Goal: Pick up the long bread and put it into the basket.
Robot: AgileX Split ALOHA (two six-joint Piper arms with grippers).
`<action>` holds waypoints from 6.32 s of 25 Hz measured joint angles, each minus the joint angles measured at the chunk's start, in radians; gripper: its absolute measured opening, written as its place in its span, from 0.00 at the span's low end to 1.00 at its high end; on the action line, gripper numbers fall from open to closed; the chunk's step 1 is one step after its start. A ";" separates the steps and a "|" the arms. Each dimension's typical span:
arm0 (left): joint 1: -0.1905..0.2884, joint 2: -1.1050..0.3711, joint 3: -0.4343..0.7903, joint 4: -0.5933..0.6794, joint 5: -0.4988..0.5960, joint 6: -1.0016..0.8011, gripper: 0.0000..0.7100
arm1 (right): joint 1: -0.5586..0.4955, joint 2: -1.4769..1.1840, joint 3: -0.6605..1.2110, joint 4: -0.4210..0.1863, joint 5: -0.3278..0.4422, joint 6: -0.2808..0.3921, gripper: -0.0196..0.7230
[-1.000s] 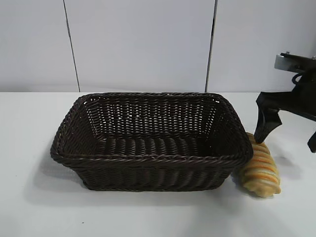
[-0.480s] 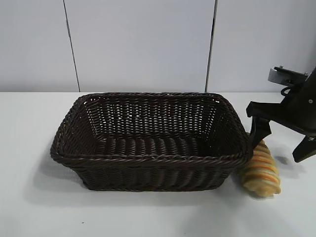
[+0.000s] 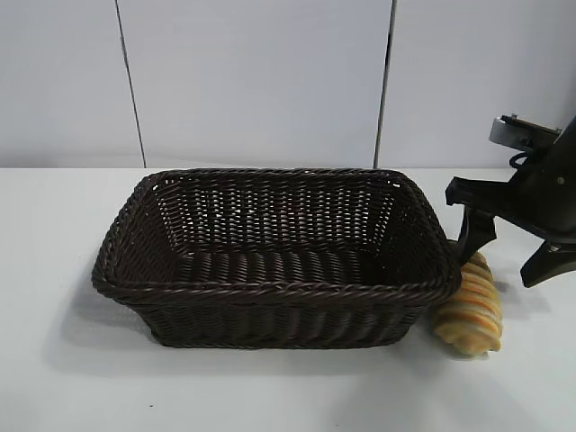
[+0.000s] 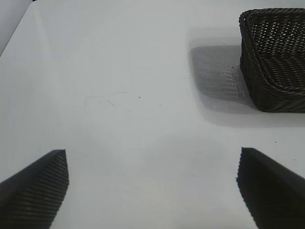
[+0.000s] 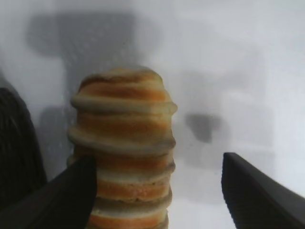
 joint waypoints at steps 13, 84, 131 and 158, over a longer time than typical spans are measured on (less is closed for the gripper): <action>0.000 0.000 0.000 0.000 0.000 0.000 0.98 | 0.000 0.000 0.000 0.035 -0.005 0.000 0.71; 0.000 0.000 0.000 0.000 0.000 -0.001 0.98 | 0.523 0.137 -0.442 -0.220 0.152 -0.834 0.08; 0.000 0.000 0.000 0.000 0.000 -0.001 0.98 | -0.330 0.045 -0.982 -0.381 0.763 0.063 0.96; 0.000 0.000 0.000 0.000 0.000 -0.001 0.98 | -0.126 -1.290 -0.050 -0.222 0.677 -0.030 0.96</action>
